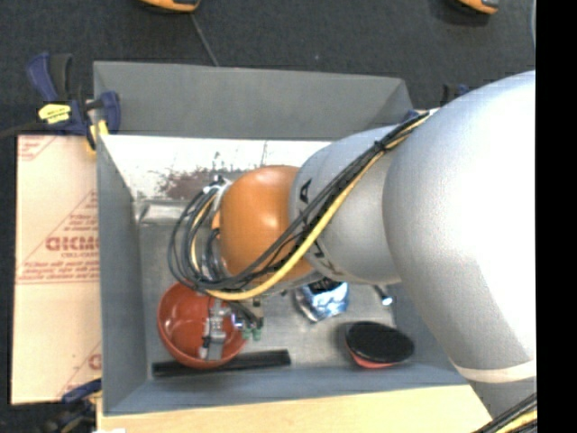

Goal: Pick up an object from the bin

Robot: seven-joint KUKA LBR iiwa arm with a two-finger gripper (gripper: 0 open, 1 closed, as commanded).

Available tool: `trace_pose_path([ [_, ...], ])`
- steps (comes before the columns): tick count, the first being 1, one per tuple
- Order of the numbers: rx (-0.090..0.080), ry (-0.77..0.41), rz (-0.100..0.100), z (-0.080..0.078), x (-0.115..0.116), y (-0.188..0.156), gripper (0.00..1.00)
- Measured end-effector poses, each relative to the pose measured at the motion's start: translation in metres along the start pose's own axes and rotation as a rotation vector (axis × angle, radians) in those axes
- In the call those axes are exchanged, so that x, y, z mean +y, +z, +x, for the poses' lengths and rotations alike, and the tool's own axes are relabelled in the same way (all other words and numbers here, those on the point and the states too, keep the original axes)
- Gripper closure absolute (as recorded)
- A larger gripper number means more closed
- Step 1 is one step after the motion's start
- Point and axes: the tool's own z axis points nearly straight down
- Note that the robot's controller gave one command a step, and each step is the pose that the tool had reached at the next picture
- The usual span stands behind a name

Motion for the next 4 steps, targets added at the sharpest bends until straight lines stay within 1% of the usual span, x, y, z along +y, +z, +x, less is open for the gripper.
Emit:
trace_pose_path([
  [1, 0.004, -0.181, 0.001, -0.017, -0.023, 0.02, 0.0],
  [2, 0.01, -0.07, -0.004, -0.036, -0.073, 0.031, 0.0],
  [3, 0.006, -0.252, -0.004, -0.056, -0.092, 0.036, 0.0],
  [4, 0.007, -0.123, -0.004, -0.067, -0.121, 0.045, 0.0],
])
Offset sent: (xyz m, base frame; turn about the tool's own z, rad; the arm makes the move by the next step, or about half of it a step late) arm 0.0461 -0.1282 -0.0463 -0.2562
